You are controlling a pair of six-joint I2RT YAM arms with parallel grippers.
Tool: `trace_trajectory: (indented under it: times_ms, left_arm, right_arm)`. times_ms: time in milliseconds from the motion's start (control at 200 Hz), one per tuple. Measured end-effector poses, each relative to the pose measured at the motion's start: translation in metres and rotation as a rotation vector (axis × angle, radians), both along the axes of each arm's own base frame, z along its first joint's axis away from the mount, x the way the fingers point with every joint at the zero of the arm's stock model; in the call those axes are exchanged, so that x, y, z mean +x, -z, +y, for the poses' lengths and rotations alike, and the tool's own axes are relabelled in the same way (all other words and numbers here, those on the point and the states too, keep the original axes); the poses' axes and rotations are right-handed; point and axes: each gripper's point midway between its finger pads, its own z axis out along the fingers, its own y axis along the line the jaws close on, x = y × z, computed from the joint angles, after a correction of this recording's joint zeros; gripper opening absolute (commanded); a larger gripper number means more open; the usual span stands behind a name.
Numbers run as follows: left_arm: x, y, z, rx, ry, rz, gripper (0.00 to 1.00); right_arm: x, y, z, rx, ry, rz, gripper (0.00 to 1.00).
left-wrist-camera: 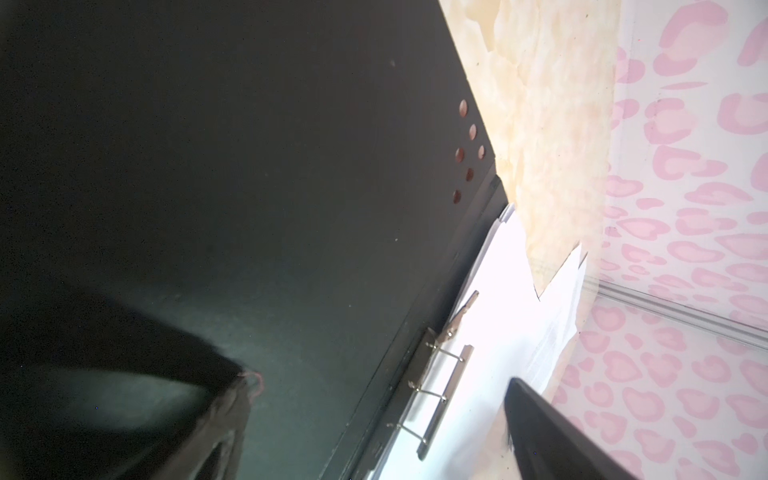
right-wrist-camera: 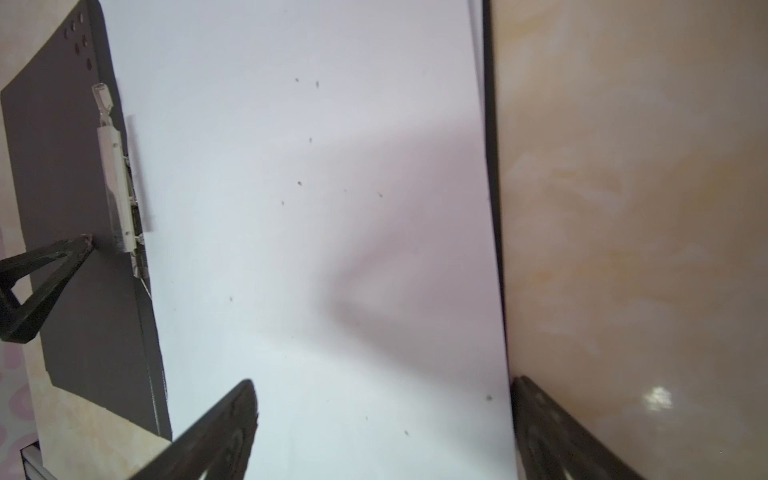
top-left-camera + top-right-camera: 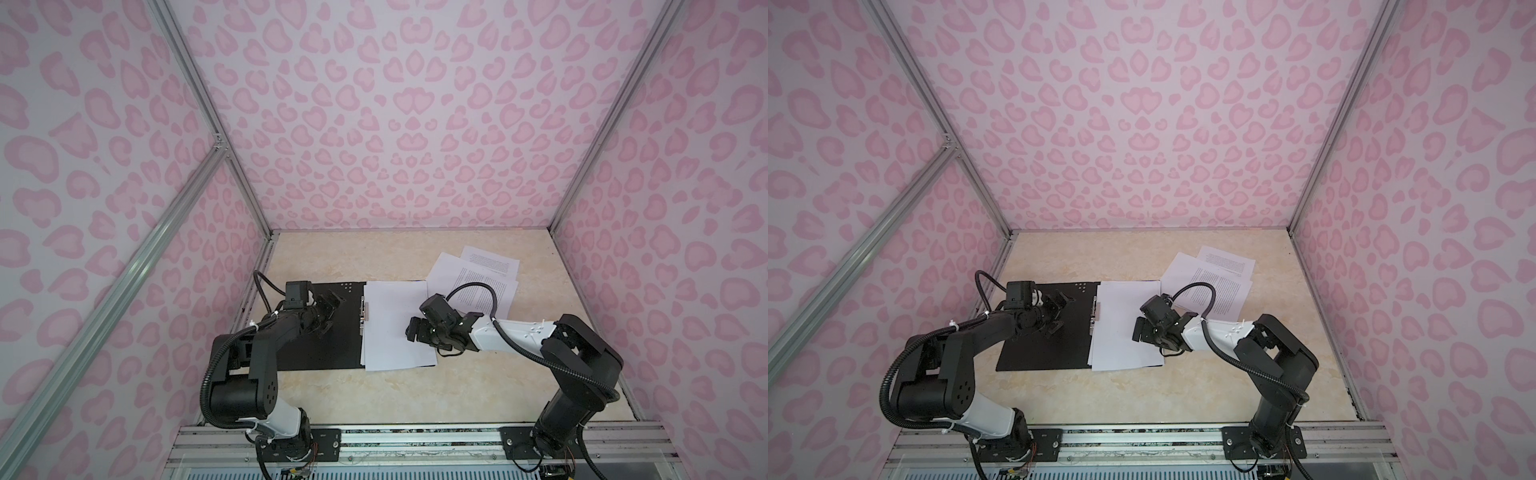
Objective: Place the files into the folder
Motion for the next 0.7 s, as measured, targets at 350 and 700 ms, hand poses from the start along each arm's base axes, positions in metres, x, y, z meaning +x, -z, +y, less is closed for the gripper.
trace_trajectory:
  times_ms: [350,700]
  left_arm:
    - [0.002,0.002,-0.003,-0.017,0.011,-0.016,0.97]
    - [0.003,0.001,-0.003,-0.021,0.006,-0.017,0.97]
  right_arm:
    - [-0.006,0.0,0.005,-0.118,0.018,0.01,0.97]
    - [-0.003,-0.008,-0.001,-0.175,0.051,-0.027,0.97]
